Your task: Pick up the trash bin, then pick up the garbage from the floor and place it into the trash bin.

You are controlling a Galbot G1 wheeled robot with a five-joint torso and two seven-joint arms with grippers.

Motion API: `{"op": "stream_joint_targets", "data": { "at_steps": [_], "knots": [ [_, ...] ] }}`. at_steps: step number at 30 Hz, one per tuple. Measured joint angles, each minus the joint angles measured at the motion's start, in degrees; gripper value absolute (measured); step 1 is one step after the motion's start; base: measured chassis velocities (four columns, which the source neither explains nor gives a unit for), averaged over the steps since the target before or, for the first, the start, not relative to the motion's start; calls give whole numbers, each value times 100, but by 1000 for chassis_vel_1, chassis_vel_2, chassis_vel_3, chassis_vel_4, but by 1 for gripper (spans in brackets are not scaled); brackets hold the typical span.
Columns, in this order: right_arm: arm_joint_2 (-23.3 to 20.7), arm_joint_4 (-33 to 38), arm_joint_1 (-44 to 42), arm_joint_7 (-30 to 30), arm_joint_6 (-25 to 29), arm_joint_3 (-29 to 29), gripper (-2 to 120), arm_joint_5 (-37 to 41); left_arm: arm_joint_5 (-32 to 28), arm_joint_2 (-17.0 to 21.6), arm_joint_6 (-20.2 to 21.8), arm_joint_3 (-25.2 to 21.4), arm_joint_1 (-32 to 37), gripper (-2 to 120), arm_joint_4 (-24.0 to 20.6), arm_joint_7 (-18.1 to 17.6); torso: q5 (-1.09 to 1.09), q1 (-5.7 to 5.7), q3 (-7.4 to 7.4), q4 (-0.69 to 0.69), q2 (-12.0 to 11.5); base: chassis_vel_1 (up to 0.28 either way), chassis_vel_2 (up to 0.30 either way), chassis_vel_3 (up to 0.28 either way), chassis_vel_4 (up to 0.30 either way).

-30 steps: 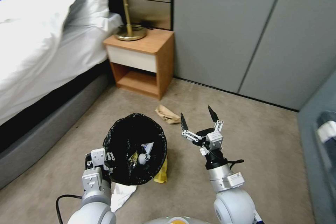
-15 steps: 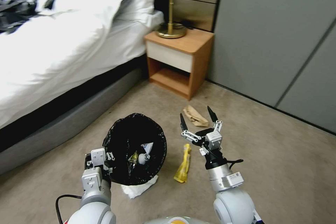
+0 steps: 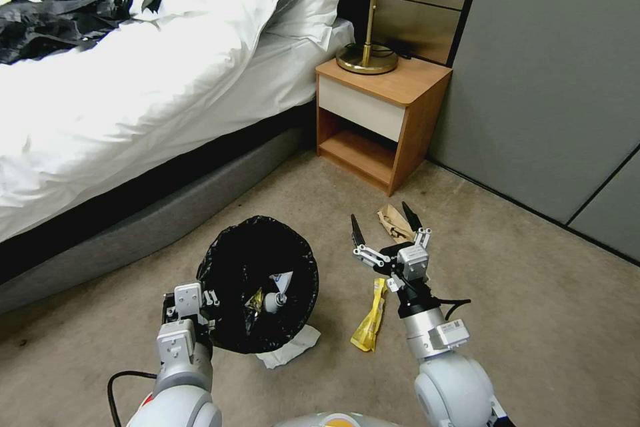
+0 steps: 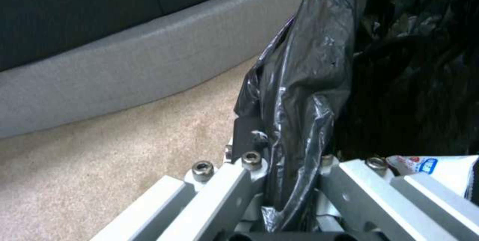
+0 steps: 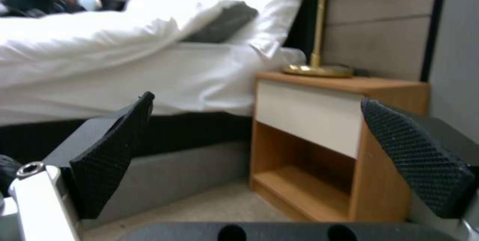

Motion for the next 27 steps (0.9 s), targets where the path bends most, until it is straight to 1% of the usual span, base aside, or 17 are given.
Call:
{"op": "stream_joint_targets", "data": {
  "at_steps": [1, 4, 5, 9, 10, 12, 13, 16, 17, 19, 20, 22, 23, 25, 26, 27],
  "knots": [
    [0, 0, 0, 0, 0, 0, 100, 0, 0, 0, 0, 0, 0, 1, 0, 0, 0, 0, 0, 0, 0, 0, 0, 0, 0],
    [-43, -15, 87, 299, -531, 22, 100, 179, 1, -1, 0, -2, -3, 1, -1, 0, 0, 0, 0, 0, 0, 0, 0, 0, 0],
    [-43, -15, 87, 299, -531, 22, 100, 179, 1, -1, 0, -2, -3, 1, -1, 0, 0, 0, 0, 0, 0, 0, 0, 0, 0],
    [-84, -237, 293, 564, -1209, 59, 100, 478, 1, -3, -6, -16, -3, 1, -1, -1, 0, 0, 0, 1, 0, 0, 0, 0, 0],
    [-84, -237, 293, 564, -1209, 59, 100, 478, 1, -3, -6, -16, -3, 1, -1, -1, 0, 0, 0, 1, 0, 0, 0, 0, 0],
    [-112, -346, 389, 705, -1630, 59, 100, 701, 1, -6, -12, -19, 0, 1, 0, -1, 0, 0, 0, 1, 0, 0, 0, 0, 0],
    [-112, -346, 389, 705, -1630, 59, 100, 701, 1, -6, -12, -19, 0, 1, 0, -1, 0, 0, 0, 1, 0, 0, 0, 0, 0],
    [-180, -491, 506, 937, -2486, -1, 100, 1179, 1, -11, -16, -26, -1, 1, 2, -2, 0, 0, 0, 1, 0, 0, 0, 0, 0],
    [-180, -491, 506, 937, -2486, -1, 100, 1179, 1, -11, -16, -26, -1, 1, 2, -2, 0, 0, 0, 1, 0, 0, 0, 0, 0],
    [-233, -650, 587, 1005, -2925, -76, 100, 1484, 1, -14, -17, -27, -6, 1, 9, -2, 0, 0, 0, 1, 0, 0, 0, 0, 0],
    [-233, -650, 587, 1005, -2925, -76, 100, 1484, 1, -14, -17, -27, -6, 1, 9, -2, 0, 0, 0, 1, 0, 0, 0, 0, 0],
    [-282, -899, 697, 1061, -3242, -217, 100, 1925, 1, -14, -17, -27, -12, 1, 14, -2, 0, 0, 0, 1, 0, 0, 0, 0, 0],
    [-282, -899, 697, 1061, -3242, -217, 100, 1925, 1, -14, -17, -27, -12, 1, 14, -2, 0, 0, 0, 1, 0, 0, 0, 0, 0],
    [-304, -1111, 811, 1076, -3460, -310, 100, 2205, 1, -13, -17, -28, -16, 1, 16, -2, 0, 0, 0, 1, 0, 0, 0, 0, 0],
    [-304, -1111, 811, 1076, -3460, -310, 100, 2205, 1, -13, -17, -28, -16, 1, 16, -2, 0, 0, 0, 1, 0, 0, 0, 0, 0],
    [-314, -1225, 887, 1078, -3626, -354, 100, 2378, 1, -12, -17, -30, -15, 1, 16, -2, 0, 0, 0, 0, 0, 0, 0, 0, 0]
  ]
}}
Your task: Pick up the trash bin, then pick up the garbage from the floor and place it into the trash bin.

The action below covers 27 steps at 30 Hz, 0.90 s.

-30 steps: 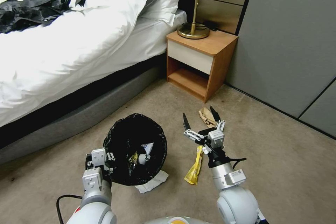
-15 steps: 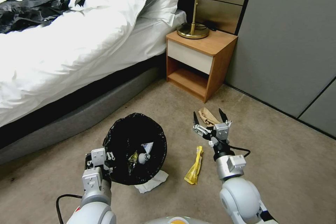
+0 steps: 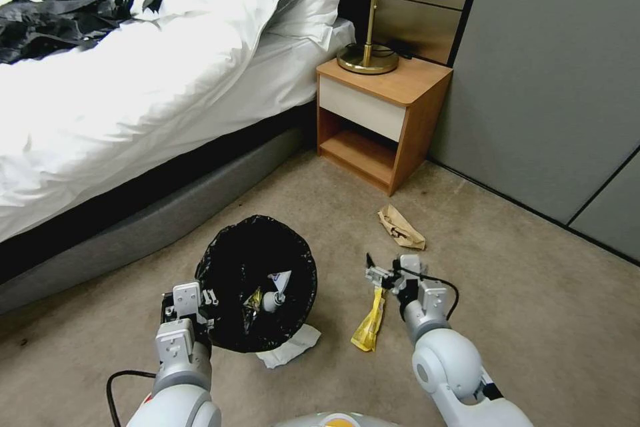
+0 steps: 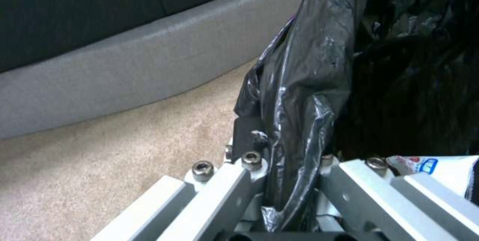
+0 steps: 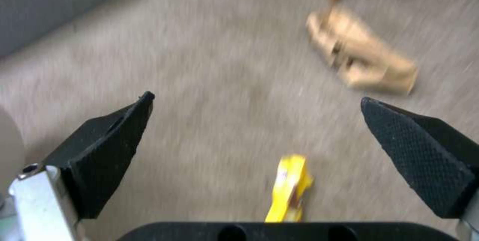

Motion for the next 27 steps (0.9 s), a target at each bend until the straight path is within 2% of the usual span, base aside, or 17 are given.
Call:
{"op": "stream_joint_targets", "data": {
  "at_steps": [7, 14, 20, 27],
  "knots": [
    [-44, -820, 474, -26, -576, -205, 100, 529, 1, -4, 0, 5, 5, 1, 9, 0, 0, 0, 0, 0, 0, 0, 0, 0, 0],
    [20, -1609, 873, -211, -809, -291, 100, 595, 6, -8, 0, 7, 13, 1, 15, 1, 0, 0, 0, 0, 0, 0, 0, 0, 0],
    [98, -2154, 1053, -392, -760, -270, 100, 453, 17, -14, -1, 10, 29, 1, 18, 1, 0, 0, 0, 1, 0, 0, 0, 0, 0],
    [190, -2662, 1147, -632, -409, -204, 100, 239, 36, -15, -8, 29, 38, 1, 22, -3, 0, 0, 0, 1, 0, 0, 0, 0, 0]
  ]
}}
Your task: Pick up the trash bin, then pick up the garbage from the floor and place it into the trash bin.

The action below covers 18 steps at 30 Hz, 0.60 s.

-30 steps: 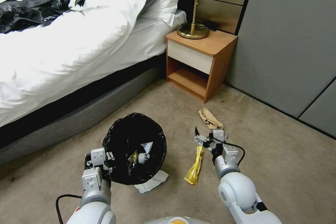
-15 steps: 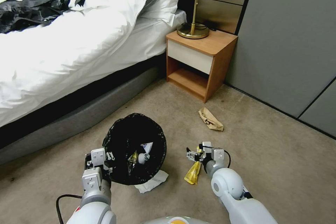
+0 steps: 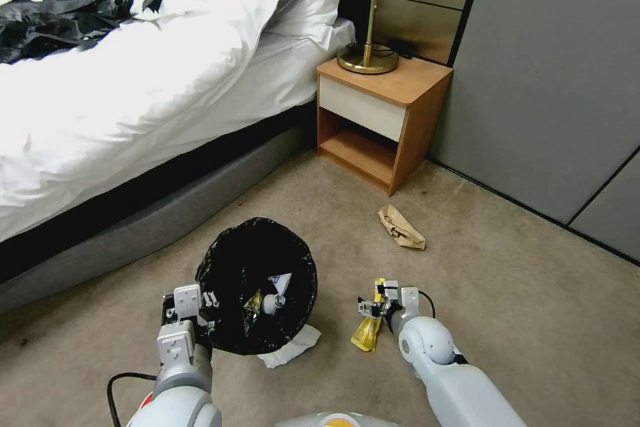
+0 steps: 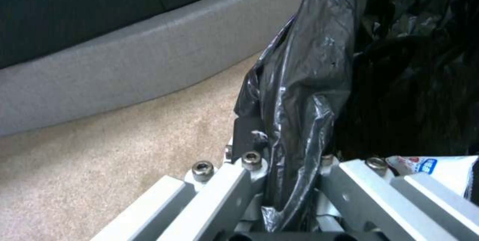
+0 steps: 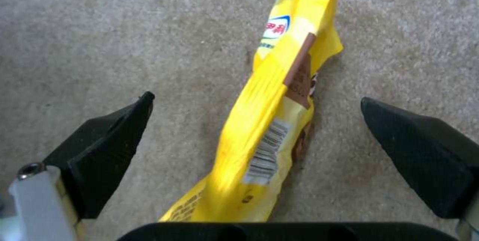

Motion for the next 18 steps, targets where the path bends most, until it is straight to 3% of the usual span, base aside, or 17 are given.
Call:
{"op": "stream_joint_targets", "data": {
  "at_steps": [8, 10, 11, 16, 18],
  "knots": [
    [21, -76, -10, -72, 178, -2, 78, -122, 8, 1, 0, 7, 1, 1, 1, -7, 0, 0, 0, 0, 0, 0, 0, 0, 0],
    [27, -76, -16, -72, 200, -8, 69, -143, 9, 2, 0, 11, -1, 1, 1, -8, 0, 0, 0, 0, 0, 0, 0, 0, 0],
    [31, -76, -20, -72, 229, -11, 57, -169, 10, 3, 0, 17, -7, 1, 1, -9, 0, 0, 0, 0, 0, 0, 0, 0, 0],
    [35, -89, -23, -73, 276, -12, 43, -214, 10, 4, 1, 18, -17, 1, 6, -10, 0, 0, 0, 0, 0, 0, 0, 0, 0],
    [37, -106, -24, -77, 308, -9, 32, -242, 10, 6, 1, 18, -24, 1, 20, -11, 0, 0, 0, 0, 0, 0, 0, 0, 0]
  ]
}}
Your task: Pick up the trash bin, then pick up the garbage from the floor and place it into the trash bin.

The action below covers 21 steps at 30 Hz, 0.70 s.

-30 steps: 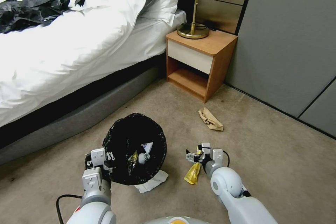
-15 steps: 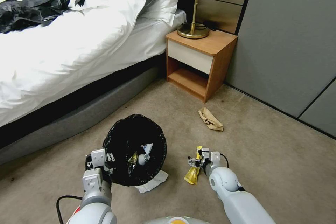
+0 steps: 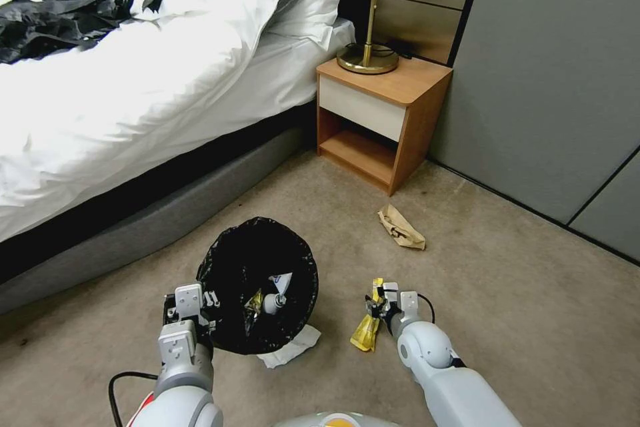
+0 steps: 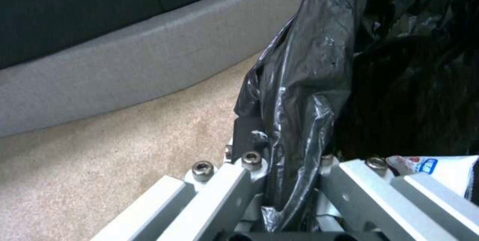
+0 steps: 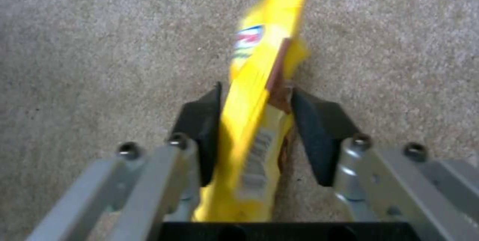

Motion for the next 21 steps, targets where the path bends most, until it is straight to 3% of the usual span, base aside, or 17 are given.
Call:
{"op": "stream_joint_targets", "data": {
  "at_steps": [9, 21],
  "knots": [
    [6, -54, 17, -24, 116, 23, 0, -80, -4, -5, 0, -4, -8, 1, 10, 0, 0, 0, 0, 0, 0, 0, 0, 0, 0],
    [-2, 80, 43, -8, 443, 62, 0, -258, -9, -4, 0, -16, 0, 1, 10, 0, 0, 0, 0, 0, 0, 0, 0, 0, 0]
  ]
}}
